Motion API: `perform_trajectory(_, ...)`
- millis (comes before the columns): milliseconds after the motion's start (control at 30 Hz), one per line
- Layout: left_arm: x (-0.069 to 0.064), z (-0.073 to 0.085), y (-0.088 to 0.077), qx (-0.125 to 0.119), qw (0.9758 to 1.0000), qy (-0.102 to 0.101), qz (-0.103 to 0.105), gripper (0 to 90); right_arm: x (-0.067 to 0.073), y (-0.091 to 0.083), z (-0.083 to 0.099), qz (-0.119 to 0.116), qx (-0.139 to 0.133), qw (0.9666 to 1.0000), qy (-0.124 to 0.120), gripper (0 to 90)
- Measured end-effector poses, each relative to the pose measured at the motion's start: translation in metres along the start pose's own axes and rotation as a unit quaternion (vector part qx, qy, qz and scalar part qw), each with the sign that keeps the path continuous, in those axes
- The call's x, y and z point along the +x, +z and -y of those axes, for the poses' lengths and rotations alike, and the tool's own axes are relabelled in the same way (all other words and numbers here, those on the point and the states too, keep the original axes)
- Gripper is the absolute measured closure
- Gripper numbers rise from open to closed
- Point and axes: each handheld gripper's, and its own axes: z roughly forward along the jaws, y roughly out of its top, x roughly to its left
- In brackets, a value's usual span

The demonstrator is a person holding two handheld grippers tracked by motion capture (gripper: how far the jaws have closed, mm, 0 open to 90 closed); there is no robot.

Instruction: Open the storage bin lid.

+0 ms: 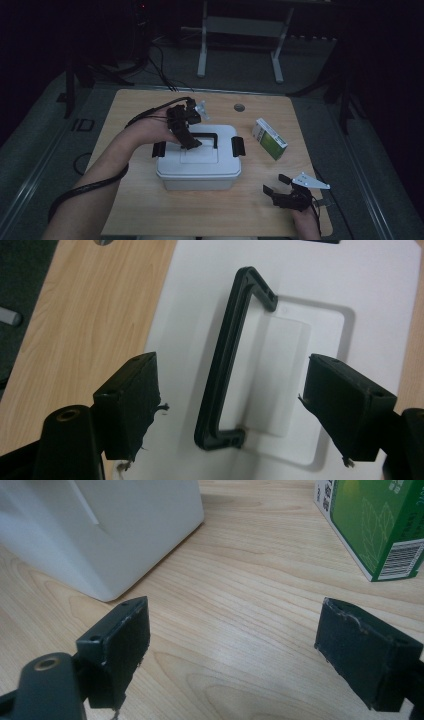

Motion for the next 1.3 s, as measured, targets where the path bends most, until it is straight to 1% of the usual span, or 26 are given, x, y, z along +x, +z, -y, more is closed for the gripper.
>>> perform_trajectory(33,0.000,-0.002,0.002,0.003,1.0000,0.002,-0.002,23.1,0.000,0.000,0.000,0.000,0.000,1.0000,0.000,14.0)
perform_trajectory(67,0.000,-0.004,0.003,0.004,1.0000,0.002,0.005,25.9,0.000,0.000,0.000,-0.001,0.000,1.0000,0.000,14.0)
perform_trajectory(133,0.001,-0.007,0.006,0.010,0.9999,0.001,0.005,27.5,0.000,0.000,0.000,-0.001,0.000,1.0000,0.000,14.0)
perform_trajectory(167,0.003,-0.009,0.008,0.014,0.9998,-0.006,0.015,33.5,0.000,0.000,0.000,-0.002,0.000,1.0000,-0.001,14.0)
perform_trajectory(200,0.004,-0.011,0.010,0.023,0.9996,-0.010,0.015,36.7,0.000,0.000,0.000,-0.002,0.000,1.0000,-0.001,14.0)
perform_trajectory(233,0.004,-0.012,0.012,0.027,0.9994,-0.011,0.016,37.7,0.000,0.000,0.000,-0.003,0.000,1.0000,-0.001,14.0)
perform_trajectory(267,0.005,-0.013,0.013,0.030,0.9992,-0.017,0.022,41.5,0.000,0.000,0.000,-0.003,0.000,1.0000,-0.001,14.0)
perform_trajectory(333,0.006,-0.017,0.016,0.034,0.9990,-0.014,0.024,48.2,0.000,0.000,0.001,-0.003,0.000,1.0000,-0.001,14.0)
perform_trajectory(433,0.004,-0.023,0.022,0.055,0.9979,-0.006,0.035,55.9,0.000,0.000,0.001,-0.004,0.001,1.0000,-0.001,14.0)
perform_trajectory(467,0.003,-0.025,0.024,0.061,0.9974,0.003,0.037,59.6,0.000,0.000,0.001,-0.004,0.001,1.0000,-0.001,14.0)
perform_trajectory(567,0.000,-0.030,0.026,0.074,0.9961,0.028,0.040,64.8,0.000,0.000,0.001,-0.005,-0.001,1.0000,-0.001,14.0)
perform_trajectory(667,0.000,-0.033,0.026,0.080,0.9955,0.032,0.039,70.2,0.000,0.000,0.001,-0.005,0.000,1.0000,-0.001,14.0)
perform_trajectory(700,0.001,-0.034,0.027,0.084,0.9952,0.032,0.039,70.3,0.000,0.000,0.001,-0.005,0.001,1.0000,-0.002,14.0)
perform_trajectory(733,0.001,-0.035,0.027,0.087,0.9948,0.033,0.040,73.1,0.000,0.000,0.001,-0.005,0.001,1.0000,-0.002,14.0)
perform_trajectory(767,0.000,-0.035,0.027,0.090,0.9944,0.039,0.041,73.6,0.000,0.000,0.001,-0.006,0.001,1.0000,-0.002,14.0)
perform_trajectory(833,0.000,-0.036,0.028,0.096,0.9938,0.043,0.037,73.5,0.000,0.000,0.001,-0.006,0.000,1.0000,-0.002,14.0)
perform_trajectory(933,0.000,-0.037,0.030,0.107,0.9923,0.045,0.042,73.5,0.000,-0.001,0.001,-0.007,0.000,1.0000,0.000,14.0)
perform_trajectory(967,0.000,-0.037,0.031,0.109,0.9918,0.050,0.043,73.6,0.000,-0.001,0.001,-0.007,-0.001,1.0000,0.000,14.0)
perform_trajectory(1000,0.000,-0.037,0.031,0.109,0.9918,0.050,0.043,73.7,-0.001,-0.001,0.001,-0.006,-0.001,1.0000,0.000,14.0)
perform_trajectory(1033,0.000,-0.036,0.033,0.121,0.9901,0.053,0.046,74.0,-0.001,-0.001,0.001,-0.007,-0.001,1.0000,0.000,14.0)
perform_trajectory(1067,-0.001,-0.035,0.034,0.125,0.9895,0.056,0.047,77.5,-0.001,-0.001,0.001,-0.007,-0.001,1.0000,0.000,14.0)
perform_trajectory(1100,-0.001,-0.035,0.035,0.129,0.9888,0.057,0.049,77.8,-0.001,-0.001,0.001,-0.007,0.000,1.0000,0.000,14.0)
perform_trajectory(1167,-0.002,-0.035,0.036,0.127,0.9881,0.067,0.054,80.4,-0.001,-0.001,0.001,-0.007,0.000,1.0000,0.000,14.0)
perform_trajectory(1200,-0.002,-0.034,0.035,0.127,0.9877,0.065,0.063,80.9,-0.001,-0.001,0.001,-0.007,0.000,1.0000,0.000,14.0)
perform_trajectory(1267,-0.004,-0.035,0.035,0.130,0.9867,0.075,0.064,82.3,-0.001,-0.001,0.001,-0.007,-0.001,1.0000,0.000,14.0)
perform_trajectory(1300,-0.004,-0.035,0.034,0.132,0.9862,0.076,0.066,82.4,-0.001,0.000,0.002,-0.007,-0.001,1.0000,0.000,14.0)
